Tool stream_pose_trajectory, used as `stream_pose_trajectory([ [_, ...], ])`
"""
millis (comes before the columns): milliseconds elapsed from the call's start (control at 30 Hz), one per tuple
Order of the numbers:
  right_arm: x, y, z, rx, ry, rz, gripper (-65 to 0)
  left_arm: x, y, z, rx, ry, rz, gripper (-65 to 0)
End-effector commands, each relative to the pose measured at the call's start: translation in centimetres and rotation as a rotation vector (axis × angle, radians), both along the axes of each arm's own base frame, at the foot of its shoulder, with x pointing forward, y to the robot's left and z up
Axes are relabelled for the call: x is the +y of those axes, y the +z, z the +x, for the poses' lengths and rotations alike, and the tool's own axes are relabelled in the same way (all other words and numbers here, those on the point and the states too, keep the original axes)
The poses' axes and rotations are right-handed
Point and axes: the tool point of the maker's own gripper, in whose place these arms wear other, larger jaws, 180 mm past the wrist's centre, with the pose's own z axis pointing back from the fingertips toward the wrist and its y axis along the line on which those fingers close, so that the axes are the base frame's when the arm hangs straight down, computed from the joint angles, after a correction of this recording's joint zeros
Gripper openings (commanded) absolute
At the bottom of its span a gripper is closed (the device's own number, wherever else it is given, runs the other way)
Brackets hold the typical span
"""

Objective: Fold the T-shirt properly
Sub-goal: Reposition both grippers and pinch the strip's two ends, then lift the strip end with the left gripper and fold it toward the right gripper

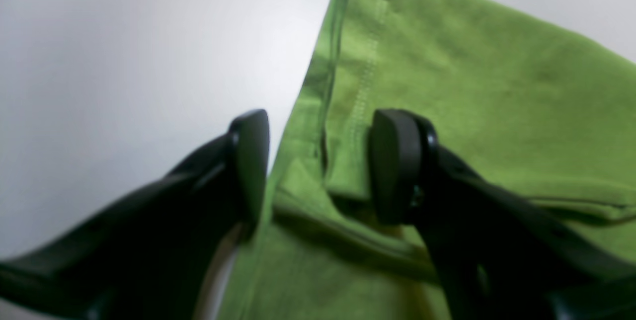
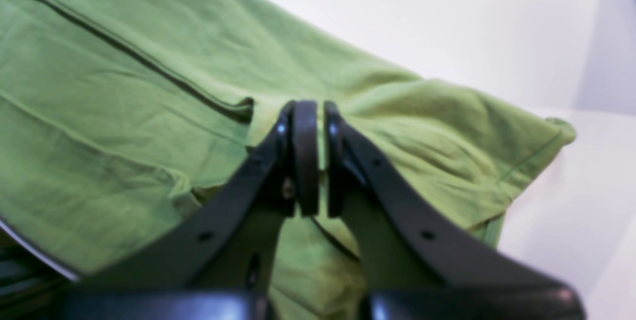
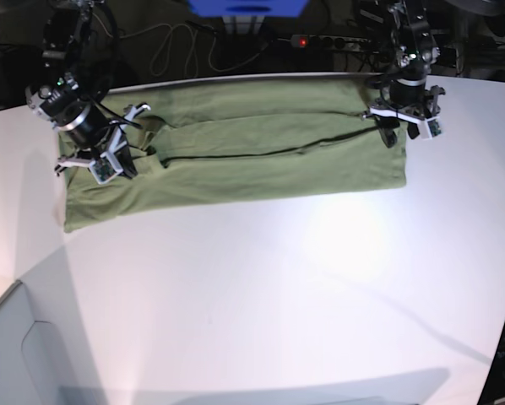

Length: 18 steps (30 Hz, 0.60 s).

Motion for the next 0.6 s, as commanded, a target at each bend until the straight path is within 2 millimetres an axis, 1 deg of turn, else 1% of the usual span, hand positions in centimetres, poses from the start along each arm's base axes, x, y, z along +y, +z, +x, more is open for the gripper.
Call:
stream_pose_trajectory([
  [0,0.21,1.11,0.46,-0.041,0.022,0.009,-65.0,0.03,-0.06,-0.30,0.013,-0.003,-0.002,-34.3],
  [267,0.21,1.11,0.46,-0.041,0.022,0.009,-65.0,-0.30,-0.33,-0.56,0.024,-0.010,-0.009,-53.3],
  [333,0.21,1.11,0.46,-0.041,0.022,0.009,-65.0,-0.18,-0.31,-0.58,0.023,-0.008,-0.007,-58.8],
  [367,0.21,1.11,0.46,-0.041,0.022,0.009,-65.0,-0.17,-0.31,-0.59,0.024,-0.009,-0.005,-62.8],
  [400,0.21,1.11,0.46,-0.041,0.022,0.009,-65.0,-0.15,-0.32,-0.60,0.025,-0.010,-0.002,-65.0],
  [567,0.15,1.10,0.50,-0.042,0.020,0.009,-65.0,-0.09,-0.08,-0.53,0.019,-0.006,-0.002,-65.0],
])
